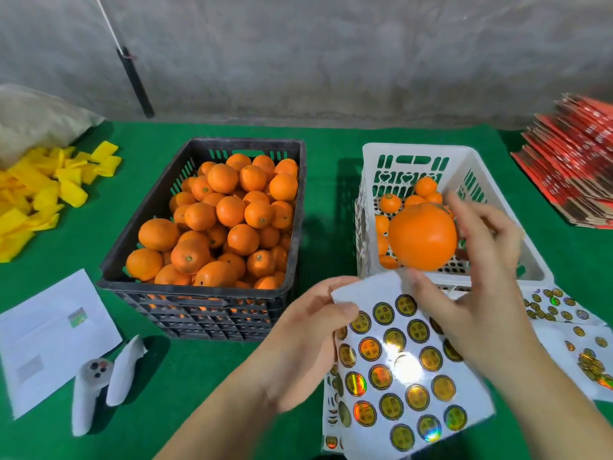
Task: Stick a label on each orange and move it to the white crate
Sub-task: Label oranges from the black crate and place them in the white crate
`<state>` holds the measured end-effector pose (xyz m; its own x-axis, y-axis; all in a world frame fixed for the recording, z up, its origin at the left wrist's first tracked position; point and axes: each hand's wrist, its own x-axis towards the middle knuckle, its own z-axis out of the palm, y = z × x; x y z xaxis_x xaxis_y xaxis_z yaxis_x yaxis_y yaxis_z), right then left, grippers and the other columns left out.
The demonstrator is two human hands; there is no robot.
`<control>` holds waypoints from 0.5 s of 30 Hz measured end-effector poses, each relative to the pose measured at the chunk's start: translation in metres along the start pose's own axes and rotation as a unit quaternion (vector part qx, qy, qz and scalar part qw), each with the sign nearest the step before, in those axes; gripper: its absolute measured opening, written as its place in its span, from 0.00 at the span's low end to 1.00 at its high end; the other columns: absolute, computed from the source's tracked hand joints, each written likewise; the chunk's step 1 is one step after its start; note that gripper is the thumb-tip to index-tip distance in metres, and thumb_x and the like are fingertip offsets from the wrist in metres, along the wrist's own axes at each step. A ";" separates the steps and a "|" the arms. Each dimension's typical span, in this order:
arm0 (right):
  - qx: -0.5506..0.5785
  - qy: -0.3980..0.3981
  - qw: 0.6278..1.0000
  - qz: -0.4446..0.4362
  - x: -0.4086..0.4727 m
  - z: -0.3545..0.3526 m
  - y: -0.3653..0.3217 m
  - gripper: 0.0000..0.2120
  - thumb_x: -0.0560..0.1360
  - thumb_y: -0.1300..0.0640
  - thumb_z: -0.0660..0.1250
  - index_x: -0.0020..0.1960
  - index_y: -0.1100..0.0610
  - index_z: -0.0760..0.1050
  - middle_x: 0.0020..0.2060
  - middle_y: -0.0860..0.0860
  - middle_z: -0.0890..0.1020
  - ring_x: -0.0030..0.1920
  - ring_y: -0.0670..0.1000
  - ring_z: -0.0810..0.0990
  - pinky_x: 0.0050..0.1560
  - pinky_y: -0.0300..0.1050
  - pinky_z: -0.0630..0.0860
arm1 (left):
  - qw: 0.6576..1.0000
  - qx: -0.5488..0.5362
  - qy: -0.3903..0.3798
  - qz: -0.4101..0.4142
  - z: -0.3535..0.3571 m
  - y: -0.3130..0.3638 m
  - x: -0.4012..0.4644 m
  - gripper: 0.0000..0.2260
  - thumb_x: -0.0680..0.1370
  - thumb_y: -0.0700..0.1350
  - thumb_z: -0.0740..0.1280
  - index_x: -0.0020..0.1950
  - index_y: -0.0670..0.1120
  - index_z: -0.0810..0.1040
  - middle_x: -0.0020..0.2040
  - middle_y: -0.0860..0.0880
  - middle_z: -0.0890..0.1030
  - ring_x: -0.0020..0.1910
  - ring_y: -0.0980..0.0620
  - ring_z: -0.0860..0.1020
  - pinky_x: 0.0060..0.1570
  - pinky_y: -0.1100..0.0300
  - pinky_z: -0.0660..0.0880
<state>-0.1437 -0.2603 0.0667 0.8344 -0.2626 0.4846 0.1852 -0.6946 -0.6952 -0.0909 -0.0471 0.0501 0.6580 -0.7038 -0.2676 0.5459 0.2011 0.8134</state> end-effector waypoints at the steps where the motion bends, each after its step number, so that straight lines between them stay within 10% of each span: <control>1: -0.018 -0.008 0.998 0.059 0.005 -0.004 0.006 0.51 0.73 0.37 0.75 0.85 0.41 0.48 0.78 0.50 0.58 0.80 0.49 0.57 0.77 0.43 0.60 | 0.997 0.071 0.028 0.022 -0.005 0.001 0.001 0.15 0.78 0.43 0.69 0.65 0.46 0.81 0.62 0.32 0.80 0.63 0.34 0.80 0.70 0.34 0.71; 3: 0.044 -0.108 0.980 0.159 0.004 -0.007 0.010 0.51 0.71 0.29 0.71 0.83 0.32 0.43 0.81 0.40 0.56 0.82 0.43 0.56 0.76 0.47 0.60 | 0.978 0.194 0.024 0.067 -0.014 0.006 0.004 0.09 0.77 0.45 0.71 0.57 0.49 0.83 0.56 0.32 0.82 0.54 0.38 0.82 0.62 0.38 0.77; 6: 0.239 -0.286 0.903 0.214 -0.012 0.000 0.014 0.34 0.72 0.35 0.73 0.76 0.37 0.70 0.70 0.40 0.80 0.69 0.43 0.79 0.62 0.38 0.79 | 0.944 0.306 -0.013 0.123 -0.027 0.020 0.012 0.05 0.80 0.45 0.72 0.55 0.50 0.81 0.48 0.38 0.84 0.43 0.45 0.81 0.43 0.52 0.77; 10: 0.292 -0.217 0.896 0.256 -0.022 0.014 0.019 0.16 0.76 0.45 0.76 0.63 0.43 0.83 0.56 0.52 0.89 0.51 0.53 0.89 0.48 0.48 0.85 | 0.893 0.415 -0.031 0.168 -0.055 0.049 0.043 0.11 0.83 0.49 0.69 0.64 0.50 0.79 0.55 0.53 0.85 0.52 0.54 0.83 0.49 0.61 0.78; 13: 0.341 -0.121 0.887 0.287 -0.024 0.014 0.025 0.18 0.73 0.46 0.74 0.63 0.45 0.84 0.57 0.54 0.88 0.54 0.57 0.89 0.49 0.49 0.86 | 0.662 0.685 0.189 0.241 -0.104 0.070 0.100 0.18 0.83 0.48 0.66 0.74 0.51 0.74 0.71 0.51 0.77 0.71 0.48 0.73 0.71 0.51 0.68; 15: 0.350 -0.102 0.884 0.293 -0.026 0.014 0.026 0.18 0.73 0.47 0.74 0.63 0.46 0.84 0.58 0.54 0.88 0.56 0.57 0.88 0.51 0.50 0.86 | 0.579 0.755 0.285 0.114 -0.136 0.081 0.132 0.28 0.82 0.43 0.64 0.82 0.51 0.62 0.80 0.45 0.66 0.79 0.39 0.62 0.77 0.43 0.57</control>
<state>-0.1533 -0.2618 0.0283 0.9566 -0.2643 -0.1228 -0.0927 0.1237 -0.9880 0.1108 -0.0313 0.0110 0.9231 -0.3506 0.1577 -0.3819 -0.8838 0.2704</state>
